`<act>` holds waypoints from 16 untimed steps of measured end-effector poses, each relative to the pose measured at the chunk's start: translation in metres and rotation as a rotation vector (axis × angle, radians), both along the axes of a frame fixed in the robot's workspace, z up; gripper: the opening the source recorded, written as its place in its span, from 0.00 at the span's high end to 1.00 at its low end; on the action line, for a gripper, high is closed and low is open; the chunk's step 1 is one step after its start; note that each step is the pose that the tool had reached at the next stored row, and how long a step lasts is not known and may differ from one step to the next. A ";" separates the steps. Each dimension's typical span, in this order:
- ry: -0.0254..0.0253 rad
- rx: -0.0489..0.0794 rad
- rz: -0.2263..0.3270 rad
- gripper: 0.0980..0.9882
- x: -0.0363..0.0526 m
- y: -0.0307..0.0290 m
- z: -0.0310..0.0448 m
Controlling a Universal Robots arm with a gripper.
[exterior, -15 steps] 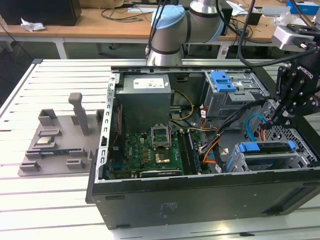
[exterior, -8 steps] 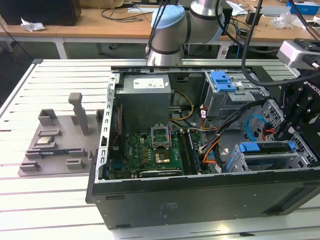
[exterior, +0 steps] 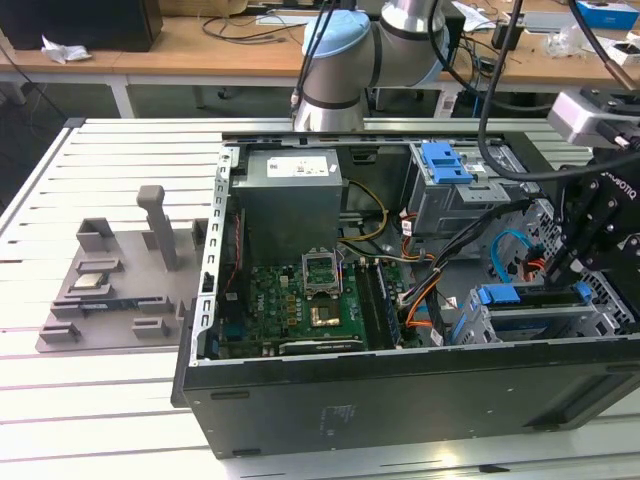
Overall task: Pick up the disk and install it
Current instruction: 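Insert the first disk wire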
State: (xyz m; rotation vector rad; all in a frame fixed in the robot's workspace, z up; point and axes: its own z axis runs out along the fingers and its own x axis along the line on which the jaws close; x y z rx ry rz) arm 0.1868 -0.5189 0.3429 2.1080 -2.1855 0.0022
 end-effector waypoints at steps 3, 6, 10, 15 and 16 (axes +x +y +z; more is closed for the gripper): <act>0.0000 0.000 0.000 0.92 -0.0001 -0.0021 -0.0033; 0.0000 0.000 0.000 0.92 -0.0008 -0.0032 -0.0075; -0.0006 0.000 0.000 0.77 -0.0009 -0.0022 0.0018; -0.0015 -0.001 0.000 0.99 -0.0010 0.0023 0.0242; -0.0016 -0.001 0.000 0.99 -0.0010 0.0025 0.0275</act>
